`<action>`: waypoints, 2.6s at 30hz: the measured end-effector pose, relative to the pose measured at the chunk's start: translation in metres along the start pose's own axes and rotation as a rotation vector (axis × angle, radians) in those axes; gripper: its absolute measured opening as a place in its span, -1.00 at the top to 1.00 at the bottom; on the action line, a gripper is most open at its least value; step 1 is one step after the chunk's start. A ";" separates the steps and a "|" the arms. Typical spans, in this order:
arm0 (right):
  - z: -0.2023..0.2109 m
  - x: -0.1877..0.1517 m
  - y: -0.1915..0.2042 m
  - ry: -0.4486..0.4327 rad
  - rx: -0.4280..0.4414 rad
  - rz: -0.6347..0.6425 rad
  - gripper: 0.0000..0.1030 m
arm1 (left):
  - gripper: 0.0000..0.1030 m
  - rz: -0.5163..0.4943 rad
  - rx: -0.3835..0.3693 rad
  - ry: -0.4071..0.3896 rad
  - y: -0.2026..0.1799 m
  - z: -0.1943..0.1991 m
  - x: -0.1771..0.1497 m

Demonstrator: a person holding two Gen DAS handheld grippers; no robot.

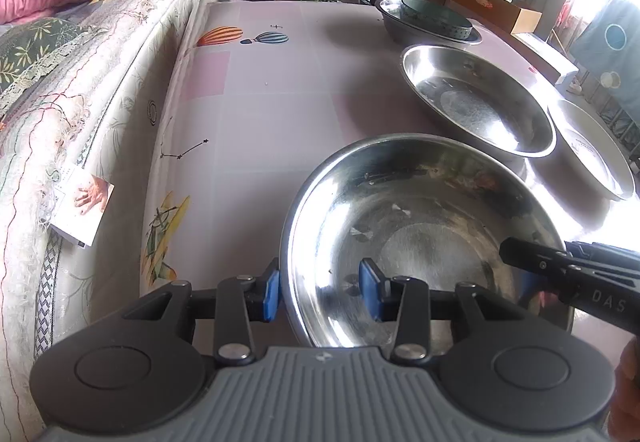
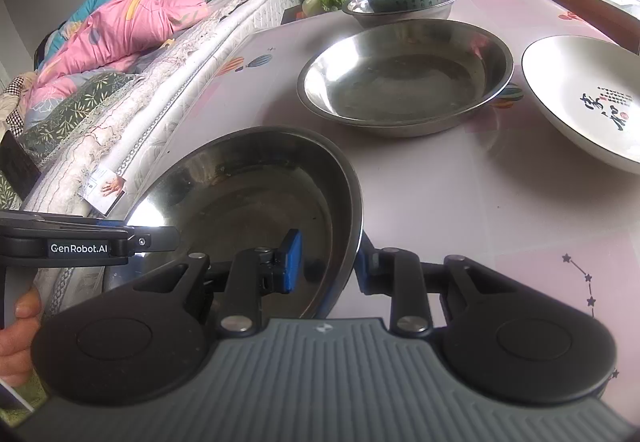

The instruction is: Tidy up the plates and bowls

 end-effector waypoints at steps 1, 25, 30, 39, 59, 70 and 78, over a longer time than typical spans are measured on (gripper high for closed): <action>0.001 0.000 0.000 -0.001 0.001 0.000 0.49 | 0.21 -0.001 -0.001 -0.001 0.000 0.000 0.000; 0.016 0.006 0.003 -0.039 0.008 0.016 0.49 | 0.21 -0.010 -0.012 -0.046 -0.003 0.018 0.002; 0.019 0.007 0.005 -0.048 0.010 0.024 0.49 | 0.21 -0.013 -0.013 -0.055 -0.003 0.021 0.002; 0.024 0.008 0.006 -0.064 0.011 0.032 0.49 | 0.21 -0.013 -0.017 -0.070 -0.004 0.028 0.004; 0.044 0.025 0.008 -0.111 0.016 0.036 0.49 | 0.21 -0.028 -0.021 -0.120 -0.013 0.046 0.022; 0.057 0.047 -0.006 -0.144 0.007 0.027 0.49 | 0.21 -0.045 -0.041 -0.154 -0.030 0.051 0.044; 0.057 0.059 -0.020 -0.149 -0.006 0.008 0.49 | 0.21 -0.055 -0.056 -0.153 -0.043 0.043 0.056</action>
Point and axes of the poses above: each gripper's, at about its wrist camera, not at the fingertips, and z roughly against the way its jaws point, y to its left, x to its top, the point moved 9 cm from there along -z, roughly the way its jaws point, and after that the axes turned 11 degrees about -x, right-handed, at the moved point
